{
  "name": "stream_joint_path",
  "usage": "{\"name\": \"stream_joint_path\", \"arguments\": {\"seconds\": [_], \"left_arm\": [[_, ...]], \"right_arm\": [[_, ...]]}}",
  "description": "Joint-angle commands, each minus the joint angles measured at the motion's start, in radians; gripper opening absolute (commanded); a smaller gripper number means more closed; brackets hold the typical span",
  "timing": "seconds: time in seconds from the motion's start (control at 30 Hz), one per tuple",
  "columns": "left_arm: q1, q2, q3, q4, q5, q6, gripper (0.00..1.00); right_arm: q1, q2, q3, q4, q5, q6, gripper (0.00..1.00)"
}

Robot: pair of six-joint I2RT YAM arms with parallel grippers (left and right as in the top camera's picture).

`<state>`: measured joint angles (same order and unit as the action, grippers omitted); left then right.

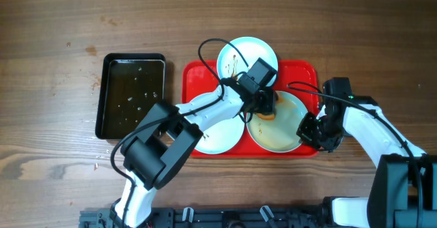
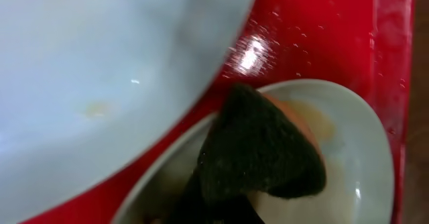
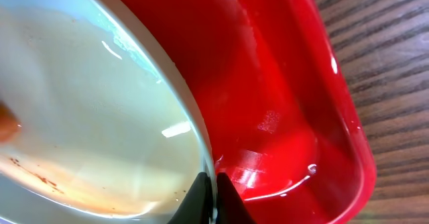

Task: Clean dirty plates on tray and stack at the side
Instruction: 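Scrub the right plate with the sponge while the right gripper holds it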

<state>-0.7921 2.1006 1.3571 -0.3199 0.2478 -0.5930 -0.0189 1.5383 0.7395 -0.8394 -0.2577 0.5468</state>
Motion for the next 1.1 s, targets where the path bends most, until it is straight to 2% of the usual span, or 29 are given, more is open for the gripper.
{"name": "stream_joint_path", "arguments": {"seconds": [0.0,0.07,0.17,0.27,0.3,0.37,0.47,0.53,0.7,0.83,1.07], "left_arm": [[-0.042,0.042,-0.005,0.064,0.197,0.040,0.04],[-0.060,0.042,-0.005,0.108,0.247,0.035,0.04],[-0.088,0.042,-0.005,0.079,0.292,0.001,0.04],[-0.100,0.042,-0.005,-0.120,0.265,-0.029,0.04],[-0.093,0.042,-0.005,-0.249,0.183,-0.028,0.04],[-0.077,0.042,-0.005,-0.383,0.018,-0.008,0.04],[-0.047,0.042,-0.005,-0.426,-0.201,0.041,0.04],[-0.021,0.042,-0.005,-0.413,-0.354,0.066,0.04],[-0.006,0.042,-0.005,-0.271,-0.556,0.093,0.04],[-0.032,0.042,-0.005,-0.111,-0.536,0.092,0.04],[-0.124,0.042,-0.005,0.103,-0.370,0.061,0.04]], "right_arm": [[-0.001,0.011,-0.003,-0.011,0.020,-0.006,0.05],[-0.001,0.011,-0.003,-0.014,0.020,-0.010,0.05],[-0.001,0.011,-0.003,-0.014,0.020,-0.009,0.04],[-0.001,0.011,-0.003,-0.014,0.010,-0.008,0.04],[-0.001,0.011,-0.003,-0.014,0.009,-0.009,0.04],[-0.001,0.011,-0.003,-0.011,0.009,-0.010,0.04],[-0.001,0.011,-0.003,-0.010,0.009,-0.020,0.04],[-0.001,0.011,-0.003,-0.010,0.009,-0.021,0.04],[-0.001,0.011,-0.003,-0.011,0.009,-0.023,0.04],[-0.001,0.011,-0.003,-0.011,0.009,-0.024,0.04],[-0.001,0.011,-0.003,-0.017,0.009,-0.028,0.04]]}}
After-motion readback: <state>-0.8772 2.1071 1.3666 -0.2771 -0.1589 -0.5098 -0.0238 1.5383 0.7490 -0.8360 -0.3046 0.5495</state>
